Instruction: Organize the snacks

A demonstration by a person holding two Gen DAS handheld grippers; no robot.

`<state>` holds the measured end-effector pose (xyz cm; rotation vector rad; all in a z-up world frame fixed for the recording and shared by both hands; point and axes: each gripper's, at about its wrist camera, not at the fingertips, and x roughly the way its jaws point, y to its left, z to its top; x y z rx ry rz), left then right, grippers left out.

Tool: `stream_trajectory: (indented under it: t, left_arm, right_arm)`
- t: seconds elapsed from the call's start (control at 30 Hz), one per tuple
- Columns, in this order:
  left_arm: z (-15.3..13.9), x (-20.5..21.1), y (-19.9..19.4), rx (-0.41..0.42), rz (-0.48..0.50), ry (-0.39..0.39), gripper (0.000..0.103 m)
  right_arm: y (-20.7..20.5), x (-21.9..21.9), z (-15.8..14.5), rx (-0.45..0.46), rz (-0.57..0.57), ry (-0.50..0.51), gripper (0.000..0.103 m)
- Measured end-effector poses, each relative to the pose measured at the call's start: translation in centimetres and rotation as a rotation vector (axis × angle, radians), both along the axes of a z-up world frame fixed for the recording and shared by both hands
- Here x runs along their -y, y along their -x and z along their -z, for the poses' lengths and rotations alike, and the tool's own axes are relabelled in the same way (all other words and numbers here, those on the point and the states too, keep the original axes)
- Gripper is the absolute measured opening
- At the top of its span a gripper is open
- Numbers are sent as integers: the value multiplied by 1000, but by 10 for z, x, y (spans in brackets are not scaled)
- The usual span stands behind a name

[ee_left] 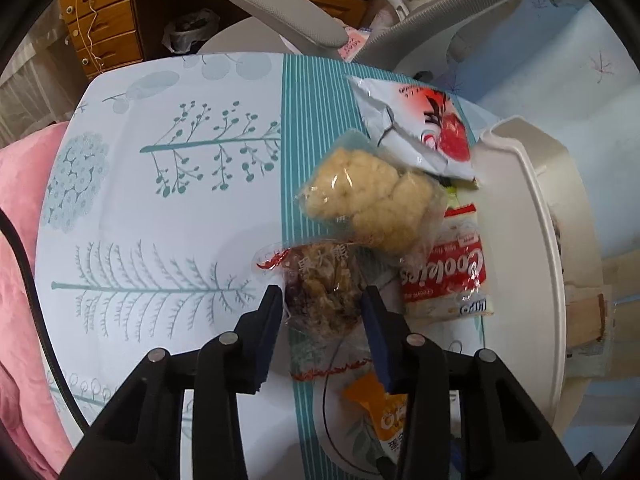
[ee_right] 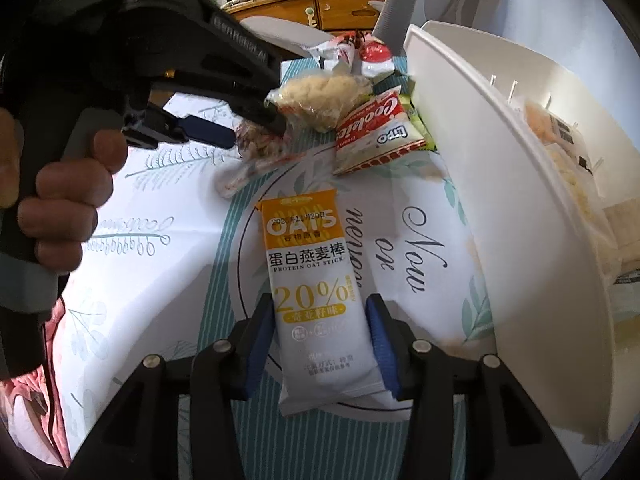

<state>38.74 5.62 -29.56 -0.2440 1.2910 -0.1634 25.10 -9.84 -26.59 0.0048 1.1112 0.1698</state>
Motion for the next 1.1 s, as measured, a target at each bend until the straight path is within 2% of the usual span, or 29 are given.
stream_trajectory:
  t: [0.2,0.43,0.57,0.83,1.1]
  left_arm:
    - [-2,-6,20,-51,-9,-17,39]
    - [-26,-26,53,-69,-15,-37,39]
    - [-51,-38,76,-51,-17,-50,39]
    - [-98,-48,122,-16,0,-47,39]
    - [-121,-34,167,17,49,-20,39]
  right_arm:
    - [5,-1,-17,27,-4,-2,45]
    - [21,-2,-50,69,-12,-11,42]
    - [36,-6,-68,92,-18,-13,42]
    - [60,-11,-114,209,-20,-5,42]
    - [92,-3,-146,304,-2,12,42]
